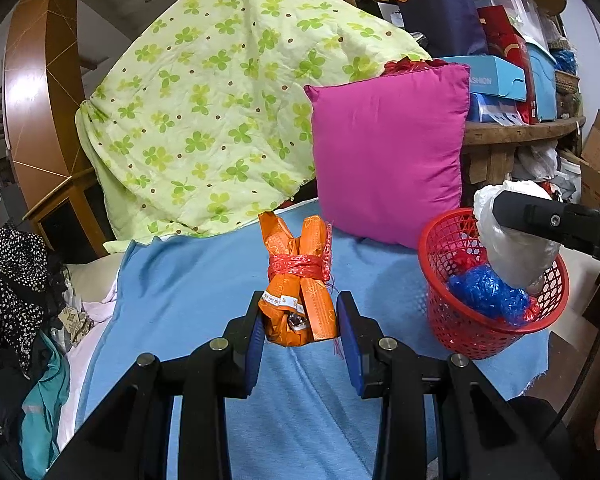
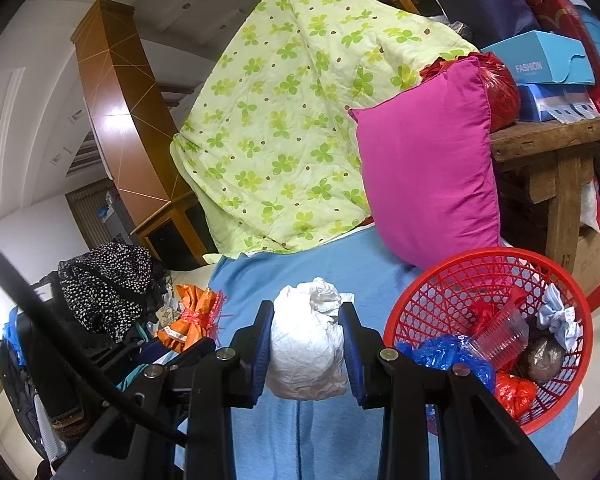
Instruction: Collect trash
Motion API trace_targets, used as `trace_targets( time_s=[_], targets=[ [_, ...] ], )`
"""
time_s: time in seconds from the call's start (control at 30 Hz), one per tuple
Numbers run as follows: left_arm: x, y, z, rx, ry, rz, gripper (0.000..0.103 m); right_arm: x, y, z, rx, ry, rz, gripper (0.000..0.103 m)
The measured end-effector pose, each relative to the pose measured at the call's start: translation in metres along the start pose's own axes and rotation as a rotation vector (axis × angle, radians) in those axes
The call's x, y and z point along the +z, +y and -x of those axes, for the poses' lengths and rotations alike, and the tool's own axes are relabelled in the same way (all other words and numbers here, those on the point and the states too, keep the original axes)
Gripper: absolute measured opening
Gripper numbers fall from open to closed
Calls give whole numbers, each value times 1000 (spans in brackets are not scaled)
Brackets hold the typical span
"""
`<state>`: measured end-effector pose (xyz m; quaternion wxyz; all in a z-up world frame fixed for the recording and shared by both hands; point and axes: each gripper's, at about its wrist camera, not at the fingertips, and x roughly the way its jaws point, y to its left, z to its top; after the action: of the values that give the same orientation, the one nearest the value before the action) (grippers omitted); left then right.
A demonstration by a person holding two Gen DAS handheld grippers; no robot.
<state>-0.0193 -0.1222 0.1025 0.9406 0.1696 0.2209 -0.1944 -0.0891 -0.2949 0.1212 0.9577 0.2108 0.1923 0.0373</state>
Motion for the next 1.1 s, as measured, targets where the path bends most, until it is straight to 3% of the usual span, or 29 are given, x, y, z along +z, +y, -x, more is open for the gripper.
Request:
trace_targets(
  time_s=[1.1],
  targets=[
    [-2, -3, 0, -36, 6, -40, 37, -4, -5, 16, -18, -16, -21, 35]
  ],
)
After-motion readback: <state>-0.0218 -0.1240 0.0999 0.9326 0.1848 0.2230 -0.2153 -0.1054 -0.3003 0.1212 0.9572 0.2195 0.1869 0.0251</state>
